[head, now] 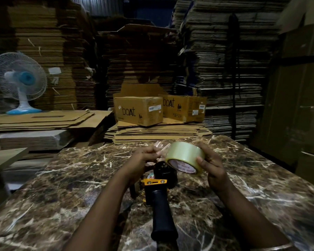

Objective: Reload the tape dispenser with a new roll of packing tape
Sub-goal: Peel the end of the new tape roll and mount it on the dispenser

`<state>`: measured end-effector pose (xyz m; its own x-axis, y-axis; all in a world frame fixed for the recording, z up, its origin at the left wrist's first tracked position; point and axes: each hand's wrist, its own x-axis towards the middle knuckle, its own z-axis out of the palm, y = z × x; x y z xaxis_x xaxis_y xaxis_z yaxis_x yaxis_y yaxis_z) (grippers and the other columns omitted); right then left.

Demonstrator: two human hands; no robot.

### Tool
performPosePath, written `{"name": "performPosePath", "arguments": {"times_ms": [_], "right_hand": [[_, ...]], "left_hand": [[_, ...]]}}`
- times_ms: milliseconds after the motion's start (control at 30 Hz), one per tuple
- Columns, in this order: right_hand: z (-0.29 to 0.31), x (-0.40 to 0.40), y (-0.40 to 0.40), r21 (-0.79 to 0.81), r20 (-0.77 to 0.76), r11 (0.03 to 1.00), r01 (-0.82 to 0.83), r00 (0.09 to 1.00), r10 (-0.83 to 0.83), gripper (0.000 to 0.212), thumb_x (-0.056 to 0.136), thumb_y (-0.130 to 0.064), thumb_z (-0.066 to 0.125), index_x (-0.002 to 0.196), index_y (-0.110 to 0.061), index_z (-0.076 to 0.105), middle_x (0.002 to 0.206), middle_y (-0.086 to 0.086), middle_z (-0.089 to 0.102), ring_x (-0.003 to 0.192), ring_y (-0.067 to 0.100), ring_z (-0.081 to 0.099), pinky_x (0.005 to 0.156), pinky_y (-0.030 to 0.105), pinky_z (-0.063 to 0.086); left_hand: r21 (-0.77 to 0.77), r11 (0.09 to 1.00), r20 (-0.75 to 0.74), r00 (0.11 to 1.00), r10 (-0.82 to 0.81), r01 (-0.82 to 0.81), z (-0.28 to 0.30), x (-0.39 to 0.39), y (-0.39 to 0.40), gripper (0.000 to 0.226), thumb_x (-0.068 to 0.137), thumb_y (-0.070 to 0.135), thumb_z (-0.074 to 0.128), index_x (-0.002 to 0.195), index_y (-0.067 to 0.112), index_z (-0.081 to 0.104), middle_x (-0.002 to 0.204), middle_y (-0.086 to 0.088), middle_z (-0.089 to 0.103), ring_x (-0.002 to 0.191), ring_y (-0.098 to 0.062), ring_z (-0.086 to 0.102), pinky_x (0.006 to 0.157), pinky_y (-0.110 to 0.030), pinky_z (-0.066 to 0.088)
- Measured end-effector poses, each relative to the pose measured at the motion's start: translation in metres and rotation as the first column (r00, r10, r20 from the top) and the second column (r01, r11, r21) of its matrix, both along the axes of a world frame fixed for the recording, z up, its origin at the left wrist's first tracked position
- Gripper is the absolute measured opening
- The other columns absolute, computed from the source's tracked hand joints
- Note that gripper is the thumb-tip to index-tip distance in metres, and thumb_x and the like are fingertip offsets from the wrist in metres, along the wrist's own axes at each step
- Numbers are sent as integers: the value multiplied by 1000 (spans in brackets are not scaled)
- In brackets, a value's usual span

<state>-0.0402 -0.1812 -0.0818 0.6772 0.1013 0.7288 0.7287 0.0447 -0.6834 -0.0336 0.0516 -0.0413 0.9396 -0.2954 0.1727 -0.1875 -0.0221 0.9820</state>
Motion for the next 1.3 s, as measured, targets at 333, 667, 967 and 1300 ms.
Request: {"name": "performPosePath", "arguments": {"times_ms": [333,667,967,1300], "right_hand": [[-4,7,2,40,-14,999,17,1000,-16,29,84,-24,59,104,-4,65,96,16,56,85,10,58,69,22,46],[15,-18,0,114,-16,992,48,999,-46,18,79,-64,64,94,-59,71,91,-33,67,88,-21,58,75,-1,45],[-2,0,-8,155,-136,986,58,990,-37,38,67,-31,77,102,-18,68,111,14,59,87,-2,65,75,20,53],[12,-18,5,53,-83,999,-11,996,15,41,49,-78,81,84,-56,75,91,-32,73,87,-9,69,72,5,53]], "left_hand": [[-69,997,-10,999,42,-43,-3,-1,-5,28,99,11,47,73,16,57,76,0,66,76,-10,65,69,-28,48],[133,930,214,926,312,-344,-3,6,13,31,85,18,74,62,15,53,68,-10,54,65,-22,55,63,-33,44],[33,972,24,972,232,-233,-2,-5,-19,19,89,21,69,96,15,52,95,-14,75,81,-27,70,65,-32,51],[3,977,-16,977,212,-212,3,-12,-30,27,78,23,81,101,13,72,84,-6,76,66,-15,67,60,-25,53]]}}
